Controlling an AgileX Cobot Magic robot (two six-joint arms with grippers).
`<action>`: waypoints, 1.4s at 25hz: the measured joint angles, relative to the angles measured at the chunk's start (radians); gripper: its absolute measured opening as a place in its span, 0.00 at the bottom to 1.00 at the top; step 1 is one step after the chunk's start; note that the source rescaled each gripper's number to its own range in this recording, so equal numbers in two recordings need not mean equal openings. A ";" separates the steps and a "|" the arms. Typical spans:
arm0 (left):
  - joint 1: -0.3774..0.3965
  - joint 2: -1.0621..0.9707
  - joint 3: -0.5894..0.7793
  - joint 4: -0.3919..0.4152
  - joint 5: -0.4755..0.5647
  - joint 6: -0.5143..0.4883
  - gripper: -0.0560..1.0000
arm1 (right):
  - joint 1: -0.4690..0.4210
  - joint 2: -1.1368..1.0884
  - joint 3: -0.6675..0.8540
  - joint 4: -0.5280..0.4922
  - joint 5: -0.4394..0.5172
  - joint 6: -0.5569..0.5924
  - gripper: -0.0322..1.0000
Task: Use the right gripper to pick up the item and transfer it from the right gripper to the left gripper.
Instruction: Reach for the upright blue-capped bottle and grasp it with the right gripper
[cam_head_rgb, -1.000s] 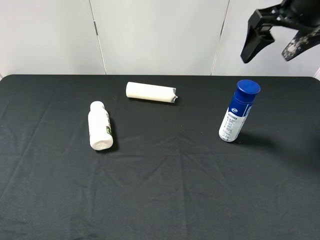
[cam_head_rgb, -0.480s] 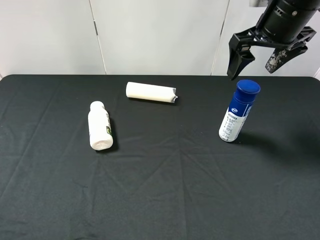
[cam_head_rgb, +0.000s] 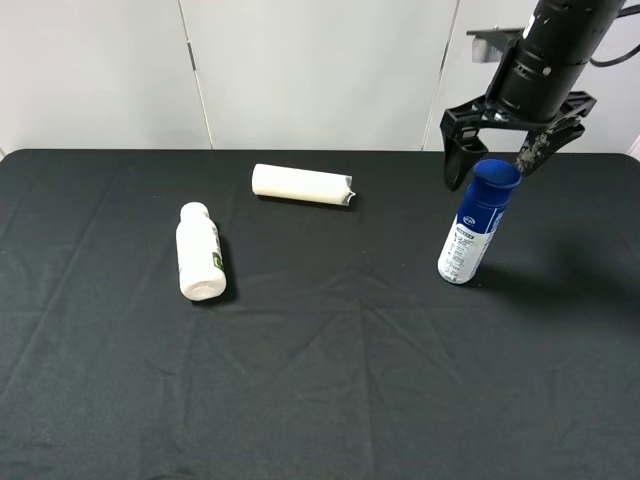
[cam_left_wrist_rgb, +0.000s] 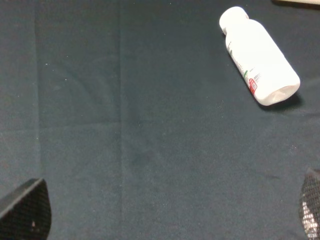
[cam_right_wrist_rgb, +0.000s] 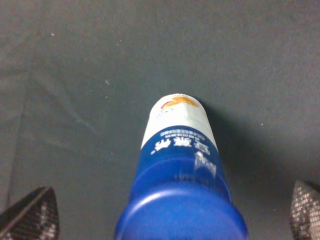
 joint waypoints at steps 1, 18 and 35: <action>0.000 0.000 0.000 0.000 0.000 0.000 0.99 | 0.000 0.006 0.000 -0.001 0.000 0.000 1.00; 0.000 0.000 0.000 0.000 0.000 0.000 0.99 | 0.000 0.025 0.145 -0.004 -0.082 -0.002 1.00; 0.000 0.000 0.000 0.000 0.000 0.000 0.99 | 0.000 0.025 0.156 -0.004 -0.141 -0.003 0.32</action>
